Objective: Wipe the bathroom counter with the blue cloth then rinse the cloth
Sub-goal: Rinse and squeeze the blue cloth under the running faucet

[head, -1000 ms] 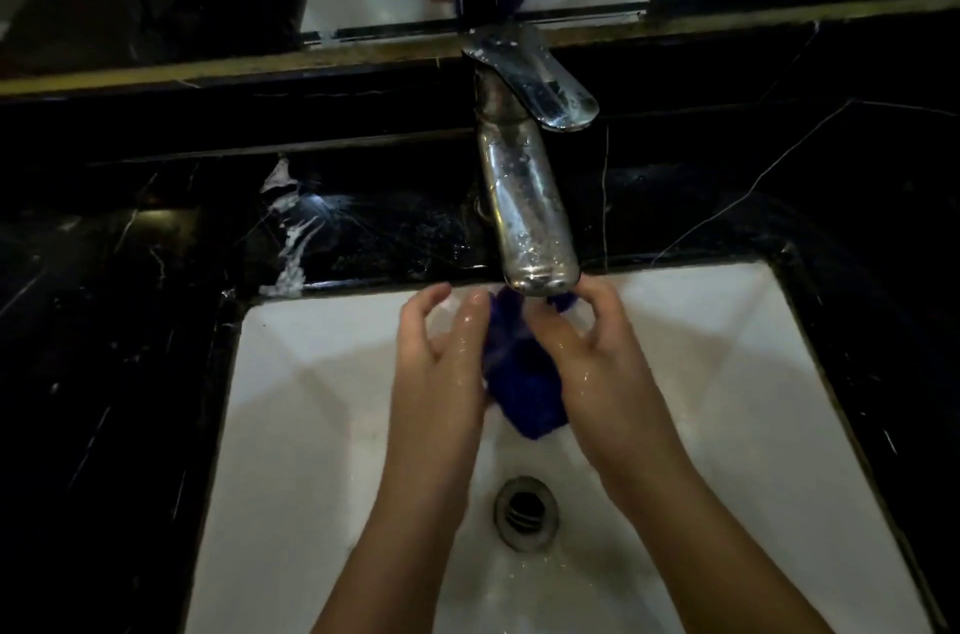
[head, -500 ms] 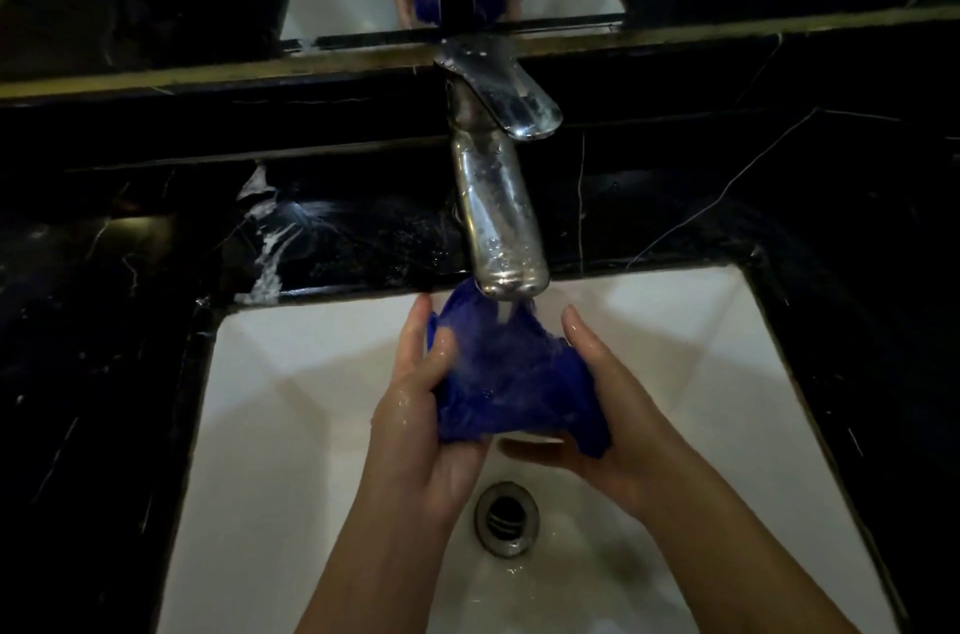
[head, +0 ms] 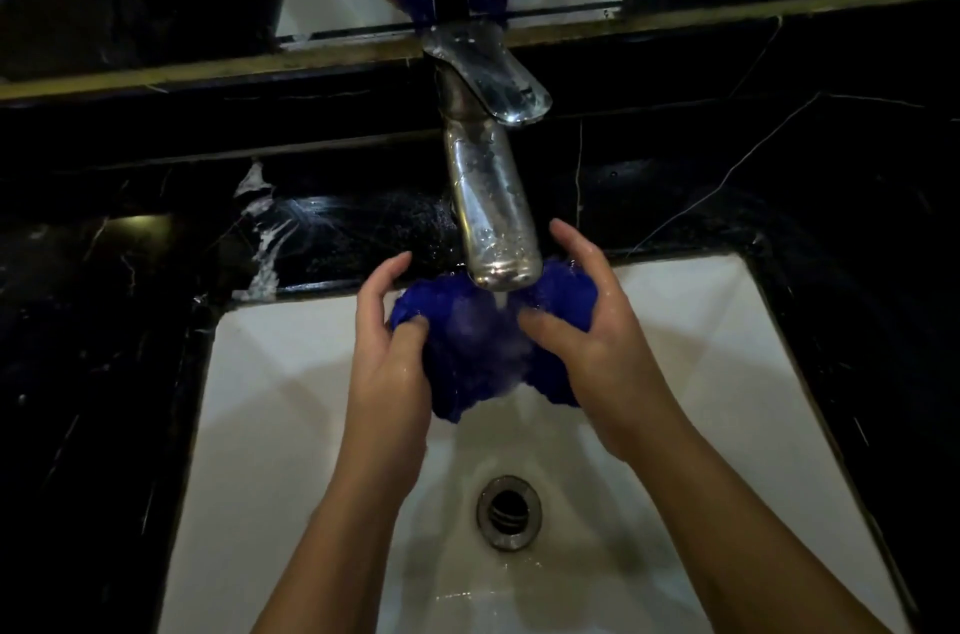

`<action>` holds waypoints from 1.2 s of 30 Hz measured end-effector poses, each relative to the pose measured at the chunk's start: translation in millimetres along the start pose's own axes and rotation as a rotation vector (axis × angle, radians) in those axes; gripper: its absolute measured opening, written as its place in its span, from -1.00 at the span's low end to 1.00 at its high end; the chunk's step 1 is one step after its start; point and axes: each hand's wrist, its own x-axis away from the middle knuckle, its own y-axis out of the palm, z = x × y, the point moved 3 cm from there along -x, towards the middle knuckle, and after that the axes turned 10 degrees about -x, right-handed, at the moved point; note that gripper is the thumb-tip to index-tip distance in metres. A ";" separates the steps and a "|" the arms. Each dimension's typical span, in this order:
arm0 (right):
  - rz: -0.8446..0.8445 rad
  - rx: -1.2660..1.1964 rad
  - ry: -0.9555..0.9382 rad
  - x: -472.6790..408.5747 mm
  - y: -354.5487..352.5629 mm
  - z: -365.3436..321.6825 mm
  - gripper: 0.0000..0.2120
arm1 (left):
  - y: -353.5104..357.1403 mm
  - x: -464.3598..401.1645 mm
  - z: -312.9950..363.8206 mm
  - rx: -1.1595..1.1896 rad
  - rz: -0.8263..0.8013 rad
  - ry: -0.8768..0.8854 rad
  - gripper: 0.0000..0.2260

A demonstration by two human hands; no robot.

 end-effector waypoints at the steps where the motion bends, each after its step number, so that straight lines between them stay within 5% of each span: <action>1: -0.011 -0.011 0.024 -1.0 4.0 2.0 -0.34 | 4.1 0.6 0.4 0.021 0.012 -0.015 -0.62; 5: -0.064 0.027 0.092 -6.1 16.1 10.5 -0.26 | 11.6 2.8 0.6 0.073 0.100 -0.068 -0.81; 9: 0.027 0.139 0.103 -3.1 4.3 13.4 -0.26 | 4.7 -0.5 -1.8 0.084 0.156 -0.098 -0.80; 15: 0.071 0.140 0.092 -7.2 0.7 18.3 -0.63 | 17.1 4.6 -2.4 -0.113 0.094 0.001 -0.85; 20: 0.013 -0.104 0.071 -9.3 24.3 15.2 -0.70 | 38.3 -2.7 -4.1 -0.174 0.063 -0.138 -0.72; 24: 0.110 0.198 -0.055 -8.6 34.0 19.0 -0.90 | 45.1 -0.8 -3.5 -0.051 0.126 -0.186 -0.61; 31: 0.144 0.300 -0.019 -12.0 29.2 23.4 -0.50 | 50.4 -2.6 -4.2 -0.278 0.141 0.032 -0.62; 36: 0.097 0.269 0.074 -20.0 29.9 28.6 -0.45 | 42.9 -6.7 -10.8 -0.261 0.189 -0.013 -0.54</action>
